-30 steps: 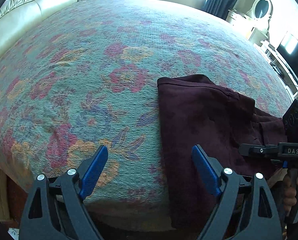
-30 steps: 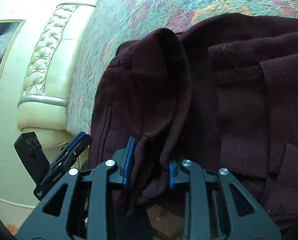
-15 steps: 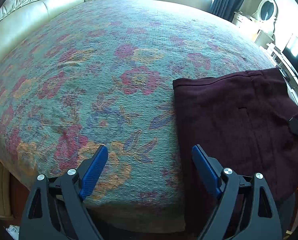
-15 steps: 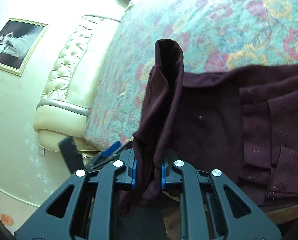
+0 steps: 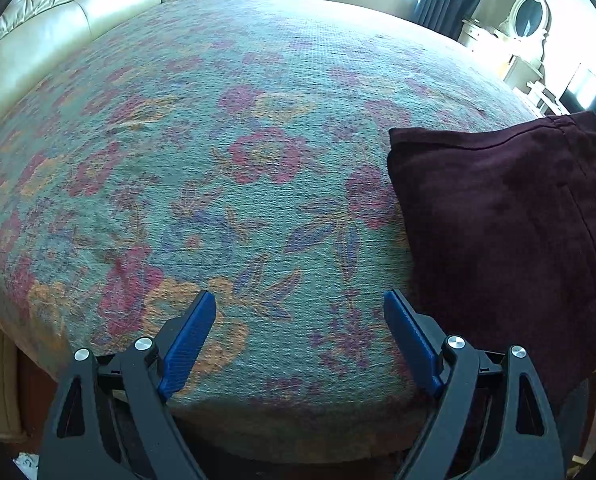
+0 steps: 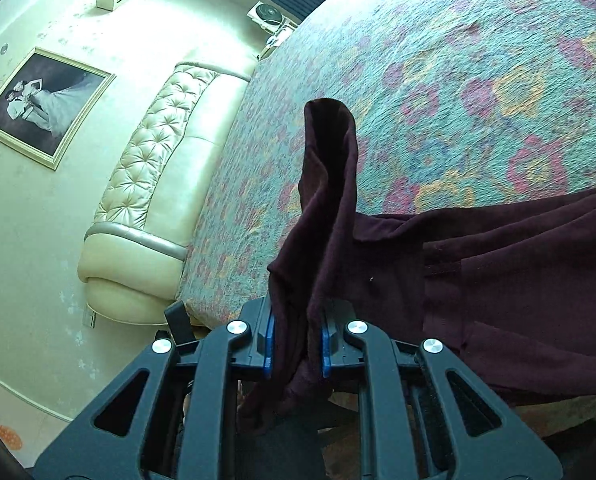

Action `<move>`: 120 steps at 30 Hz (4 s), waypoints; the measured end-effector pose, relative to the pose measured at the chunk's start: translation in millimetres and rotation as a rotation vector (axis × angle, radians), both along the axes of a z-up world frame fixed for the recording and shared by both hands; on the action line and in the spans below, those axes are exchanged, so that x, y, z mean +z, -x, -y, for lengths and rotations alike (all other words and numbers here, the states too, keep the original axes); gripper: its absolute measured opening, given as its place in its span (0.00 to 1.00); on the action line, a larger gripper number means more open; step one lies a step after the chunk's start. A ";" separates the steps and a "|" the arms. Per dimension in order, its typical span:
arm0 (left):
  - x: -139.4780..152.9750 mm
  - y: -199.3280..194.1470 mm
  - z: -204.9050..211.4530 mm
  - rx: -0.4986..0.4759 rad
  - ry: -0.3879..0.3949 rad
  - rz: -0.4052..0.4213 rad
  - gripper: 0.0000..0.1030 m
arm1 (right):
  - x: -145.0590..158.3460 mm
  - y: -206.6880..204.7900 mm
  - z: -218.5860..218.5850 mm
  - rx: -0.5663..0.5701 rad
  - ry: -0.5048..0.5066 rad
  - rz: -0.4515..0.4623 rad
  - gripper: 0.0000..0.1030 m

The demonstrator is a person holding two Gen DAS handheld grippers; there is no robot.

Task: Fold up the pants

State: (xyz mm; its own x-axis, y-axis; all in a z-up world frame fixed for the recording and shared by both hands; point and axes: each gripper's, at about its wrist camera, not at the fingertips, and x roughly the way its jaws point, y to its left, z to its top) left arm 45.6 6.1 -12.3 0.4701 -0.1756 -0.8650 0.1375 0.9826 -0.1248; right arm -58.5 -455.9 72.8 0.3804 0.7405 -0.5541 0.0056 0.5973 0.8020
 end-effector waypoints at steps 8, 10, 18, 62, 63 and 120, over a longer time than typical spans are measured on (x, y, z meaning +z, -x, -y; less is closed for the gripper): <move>-3.9 2.8 5.6 -0.018 0.000 -0.013 0.82 | 1.1 9.3 44.8 -0.063 0.014 0.008 0.15; -3.9 3.7 6.6 -0.021 0.002 -0.013 0.82 | 0.2 12.0 55.7 -0.087 0.014 0.006 0.15; -9.2 3.9 10.7 -0.032 -0.006 -0.022 0.82 | -16.1 27.2 99.0 -0.168 0.052 -0.031 0.15; -18.3 12.5 54.0 -0.111 0.030 -0.068 0.82 | -113.5 78.2 220.0 -0.458 -0.132 -0.148 0.13; -18.5 12.7 55.4 -0.111 0.029 -0.069 0.82 | -115.4 78.7 220.9 -0.459 -0.133 -0.149 0.13; -30.2 13.0 141.0 -0.262 0.476 -0.249 0.10 | -145.8 102.0 180.5 -0.300 -0.134 -0.147 0.36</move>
State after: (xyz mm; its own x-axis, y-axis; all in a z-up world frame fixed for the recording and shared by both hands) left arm 32.6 -134.9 -42.5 0.1524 -0.6534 -0.7415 0.2779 0.7483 -0.6023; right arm -160.6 -636.5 -72.9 0.5150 0.6778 -0.5248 0.2860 0.4413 0.8506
